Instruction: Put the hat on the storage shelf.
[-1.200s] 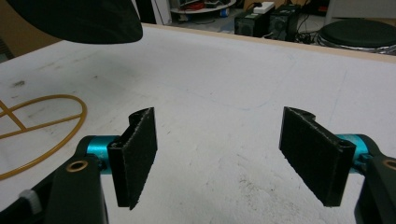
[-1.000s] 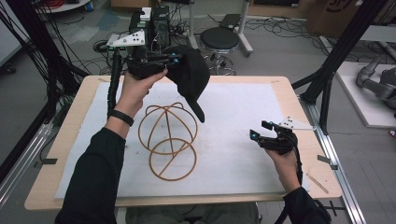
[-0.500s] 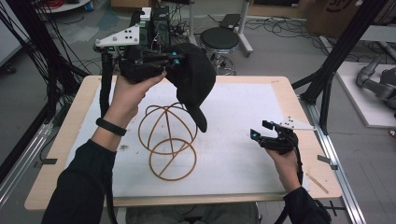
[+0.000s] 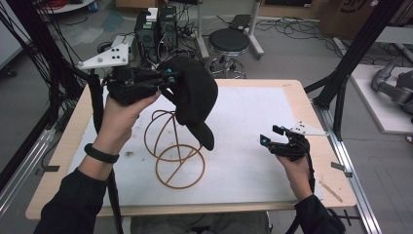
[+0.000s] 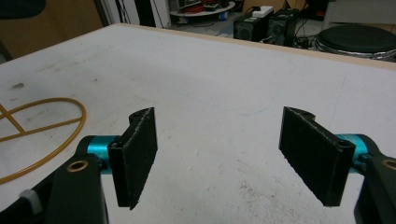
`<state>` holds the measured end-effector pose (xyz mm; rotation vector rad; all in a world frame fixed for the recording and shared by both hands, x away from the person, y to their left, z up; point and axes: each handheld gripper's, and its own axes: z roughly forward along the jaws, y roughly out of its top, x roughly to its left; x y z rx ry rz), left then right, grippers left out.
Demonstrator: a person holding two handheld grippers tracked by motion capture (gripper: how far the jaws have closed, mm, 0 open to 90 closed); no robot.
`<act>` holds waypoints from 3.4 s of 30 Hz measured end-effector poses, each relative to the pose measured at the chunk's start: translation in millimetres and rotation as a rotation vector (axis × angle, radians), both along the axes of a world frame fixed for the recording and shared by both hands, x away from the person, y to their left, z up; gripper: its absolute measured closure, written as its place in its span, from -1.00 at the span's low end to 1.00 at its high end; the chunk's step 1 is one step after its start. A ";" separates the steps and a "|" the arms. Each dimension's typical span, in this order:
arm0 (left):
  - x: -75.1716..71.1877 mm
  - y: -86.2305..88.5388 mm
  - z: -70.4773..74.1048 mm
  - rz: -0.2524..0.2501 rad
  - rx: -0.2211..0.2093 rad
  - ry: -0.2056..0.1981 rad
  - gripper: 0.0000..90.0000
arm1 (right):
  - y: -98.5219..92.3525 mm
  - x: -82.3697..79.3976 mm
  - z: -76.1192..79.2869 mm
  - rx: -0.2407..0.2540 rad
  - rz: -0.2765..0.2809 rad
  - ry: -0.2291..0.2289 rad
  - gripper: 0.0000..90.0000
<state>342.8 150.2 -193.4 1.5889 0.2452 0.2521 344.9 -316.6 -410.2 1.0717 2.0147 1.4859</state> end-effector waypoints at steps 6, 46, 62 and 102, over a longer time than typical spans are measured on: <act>-17.1 5.3 3.7 0.013 0.028 0.003 0.99 | 3.2 0.4 0.4 -0.002 0.005 0.001 -0.38; -62.2 53.4 -76.6 0.166 0.100 0.138 0.60 | 8.2 1.9 0.8 -0.012 0.006 -0.009 -0.38; -35.3 112.9 -119.4 0.320 -0.045 0.160 -0.26 | 7.5 3.5 1.4 -0.006 0.004 -0.002 -0.38; -11.8 146.5 -223.0 0.524 0.157 0.204 -0.49 | 1.3 6.4 -0.4 -0.036 -0.014 0.002 -0.39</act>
